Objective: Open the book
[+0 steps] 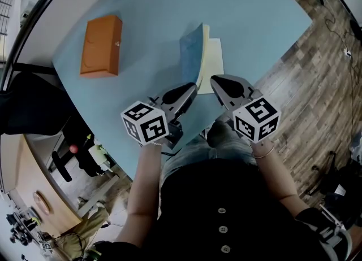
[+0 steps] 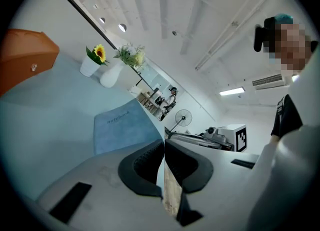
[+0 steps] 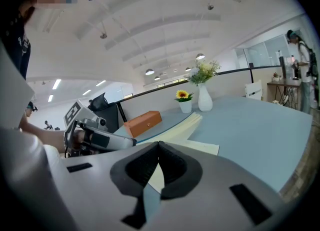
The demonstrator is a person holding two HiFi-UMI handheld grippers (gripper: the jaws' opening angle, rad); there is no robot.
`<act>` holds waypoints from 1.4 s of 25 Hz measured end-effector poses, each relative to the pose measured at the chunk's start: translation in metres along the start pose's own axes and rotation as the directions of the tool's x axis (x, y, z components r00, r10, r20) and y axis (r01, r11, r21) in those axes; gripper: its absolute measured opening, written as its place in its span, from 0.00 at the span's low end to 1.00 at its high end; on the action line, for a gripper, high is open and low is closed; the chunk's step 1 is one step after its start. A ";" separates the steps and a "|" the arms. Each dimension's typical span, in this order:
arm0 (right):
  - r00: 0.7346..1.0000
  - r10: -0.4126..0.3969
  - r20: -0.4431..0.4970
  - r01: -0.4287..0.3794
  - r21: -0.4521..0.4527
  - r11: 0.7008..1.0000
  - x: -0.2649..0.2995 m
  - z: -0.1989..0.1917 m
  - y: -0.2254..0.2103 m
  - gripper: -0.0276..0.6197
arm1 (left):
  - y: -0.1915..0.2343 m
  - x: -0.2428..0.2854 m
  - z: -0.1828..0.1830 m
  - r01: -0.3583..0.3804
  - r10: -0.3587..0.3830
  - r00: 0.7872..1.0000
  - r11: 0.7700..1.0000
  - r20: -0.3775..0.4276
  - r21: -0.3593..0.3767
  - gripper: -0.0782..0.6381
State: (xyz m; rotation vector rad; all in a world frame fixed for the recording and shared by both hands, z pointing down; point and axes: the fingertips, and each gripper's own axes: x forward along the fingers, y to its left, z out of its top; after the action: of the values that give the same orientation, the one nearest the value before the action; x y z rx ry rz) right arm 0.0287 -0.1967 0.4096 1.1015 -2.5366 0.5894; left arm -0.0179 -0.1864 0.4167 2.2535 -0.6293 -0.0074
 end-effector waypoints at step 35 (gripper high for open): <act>0.998 0.068 -0.009 -0.069 -0.051 0.996 0.021 0.022 0.016 0.04 | 0.015 -0.040 0.015 -0.070 0.065 0.993 0.996 0.096 0.049 0.14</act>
State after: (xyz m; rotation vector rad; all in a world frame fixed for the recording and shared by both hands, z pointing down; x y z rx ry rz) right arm 0.0002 -0.2098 0.3959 0.9963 -2.5768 0.5409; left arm -0.0628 -0.1877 0.4096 2.2914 -0.7639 -0.0644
